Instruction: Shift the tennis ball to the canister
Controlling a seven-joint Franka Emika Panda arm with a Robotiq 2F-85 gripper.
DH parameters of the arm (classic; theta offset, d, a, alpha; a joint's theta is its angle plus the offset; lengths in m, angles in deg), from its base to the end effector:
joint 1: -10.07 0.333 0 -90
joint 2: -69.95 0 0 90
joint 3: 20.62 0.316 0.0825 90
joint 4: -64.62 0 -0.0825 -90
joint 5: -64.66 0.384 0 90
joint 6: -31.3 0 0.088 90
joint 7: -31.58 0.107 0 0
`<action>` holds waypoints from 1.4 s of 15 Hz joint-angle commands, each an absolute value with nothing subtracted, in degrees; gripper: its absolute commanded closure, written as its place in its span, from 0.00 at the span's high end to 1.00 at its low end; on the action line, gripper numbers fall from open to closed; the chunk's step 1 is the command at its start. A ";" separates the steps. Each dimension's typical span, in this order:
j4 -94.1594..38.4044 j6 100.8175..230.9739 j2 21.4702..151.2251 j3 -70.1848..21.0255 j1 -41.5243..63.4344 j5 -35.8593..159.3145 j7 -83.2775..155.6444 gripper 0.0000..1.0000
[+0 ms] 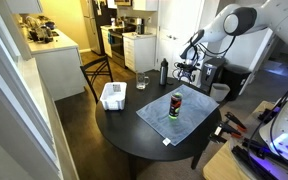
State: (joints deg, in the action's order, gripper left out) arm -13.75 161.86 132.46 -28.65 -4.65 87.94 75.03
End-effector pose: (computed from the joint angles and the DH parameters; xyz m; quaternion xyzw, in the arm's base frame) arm 0.6507 -0.2450 0.0439 -0.7659 0.6333 0.0926 0.0617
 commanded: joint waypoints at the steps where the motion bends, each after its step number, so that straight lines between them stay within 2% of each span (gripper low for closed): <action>1: -6.52 164.24 139.30 -26.10 -5.26 90.72 76.84 1.00; 11: 7.55 164.82 153.11 -26.48 -4.01 88.12 81.82 1.00; 15: 9.44 164.77 155.21 -26.32 -4.28 87.46 82.63 1.00; 16: 7.96 165.01 154.41 -25.91 -4.42 87.46 82.09 0.75; 18: 8.46 164.63 154.79 -25.73 -4.50 87.50 81.98 0.68; 21: 9.12 164.52 154.78 -25.48 -4.67 87.73 82.03 0.47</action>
State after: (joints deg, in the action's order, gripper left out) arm 8.42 164.57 154.78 -26.47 -4.00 88.83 80.33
